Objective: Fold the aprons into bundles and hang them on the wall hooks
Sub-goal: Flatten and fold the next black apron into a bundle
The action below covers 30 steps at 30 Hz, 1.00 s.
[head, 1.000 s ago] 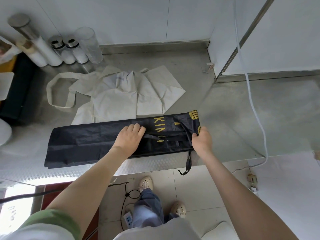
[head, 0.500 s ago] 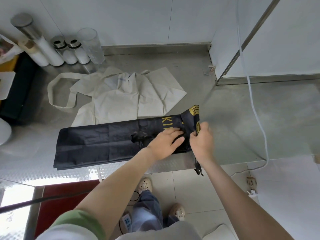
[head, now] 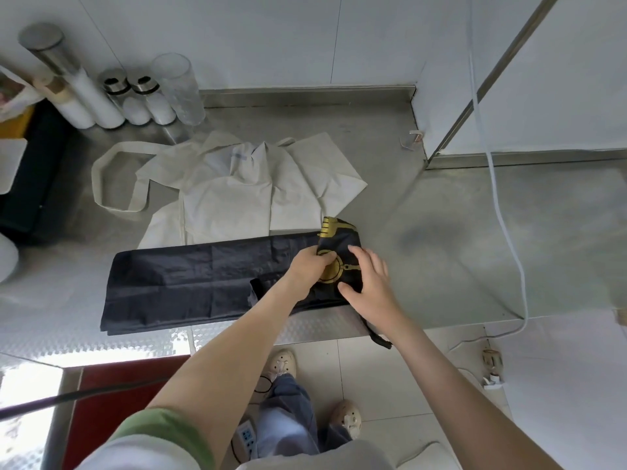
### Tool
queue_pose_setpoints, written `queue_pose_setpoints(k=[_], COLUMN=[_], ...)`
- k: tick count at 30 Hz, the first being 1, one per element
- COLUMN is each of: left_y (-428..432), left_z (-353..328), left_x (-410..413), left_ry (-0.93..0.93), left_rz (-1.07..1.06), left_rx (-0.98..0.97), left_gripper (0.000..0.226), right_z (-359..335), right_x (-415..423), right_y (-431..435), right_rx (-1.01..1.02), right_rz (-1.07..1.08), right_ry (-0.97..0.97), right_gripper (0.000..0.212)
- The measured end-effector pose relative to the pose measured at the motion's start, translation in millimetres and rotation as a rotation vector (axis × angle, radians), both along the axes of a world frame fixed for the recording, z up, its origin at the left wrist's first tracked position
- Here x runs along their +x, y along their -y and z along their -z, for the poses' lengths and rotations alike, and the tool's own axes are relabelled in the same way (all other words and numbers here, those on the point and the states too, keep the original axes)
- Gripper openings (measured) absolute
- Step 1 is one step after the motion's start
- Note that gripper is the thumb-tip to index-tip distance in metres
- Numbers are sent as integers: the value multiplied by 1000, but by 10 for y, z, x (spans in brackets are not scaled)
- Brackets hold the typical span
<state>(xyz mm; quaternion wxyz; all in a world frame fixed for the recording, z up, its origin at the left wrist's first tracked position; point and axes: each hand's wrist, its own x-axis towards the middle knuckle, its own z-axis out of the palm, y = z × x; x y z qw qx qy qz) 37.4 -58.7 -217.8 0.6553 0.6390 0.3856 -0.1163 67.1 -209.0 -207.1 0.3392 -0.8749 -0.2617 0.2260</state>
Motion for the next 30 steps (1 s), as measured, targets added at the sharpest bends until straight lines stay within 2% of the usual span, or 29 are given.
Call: queue_pose_setpoints(k=[2, 4, 6, 8, 10, 11, 13, 16, 18, 22, 24, 26, 28, 30], left_y=[-19, -26, -57, -134, -280, -361, -503, -629, -671, -660, -590, -505, -393, -265], left_z=[-12, -48, -112, -158, -124, -95, -71, -75, -90, -130, -187, -239, -257, -265], left_x=[-2, -7, -68, -203, -357, -419, -485, -497, -503, -467, -416, -338, -235, -138], left_ry=[22, 42, 111, 161, 83, 39, -13, 28, 29, -63, -118, -90, 5, 37], left_rz=[33, 153, 353, 683, 1049, 1136, 1123, 1100, 1114, 1126, 1118, 1041, 950, 961], left_rx=[3, 139, 365, 694, 1042, 1134, 1162, 1111, 1125, 1196, 1242, 1271, 1267, 1231], left_gripper=[21, 29, 41, 71, 99, 100, 83, 52, 41, 46, 50, 49, 50, 57], right_z=[35, 102, 158, 189, 200, 205, 213, 196, 154, 112, 95, 97, 114, 145], right_x=[3, 14, 41, 73, 99, 103, 92, 47, 31, 97, 172, 251, 334, 430], right_y=[-11, -25, -25, -17, -23, -32, -60, -78, -46, 90, 172, 254, 323, 381], right_rx=[-94, -183, -258, -347, -461, -507, -500, -178, 0, 321, 519, 640, 580, 291], right_rz=[-99, -199, -265, -310, -343, -350, -322, -85, 106, 491, 747, 923, 982, 915], right_ry=[-6, -5, 17, 49, 91, 115, 151, 78, -52, -276, -337, -349, -258, -22], right_gripper=[84, 89, 89, 94, 103, 107, 110, 93, 76, 67, 71, 80, 87, 89])
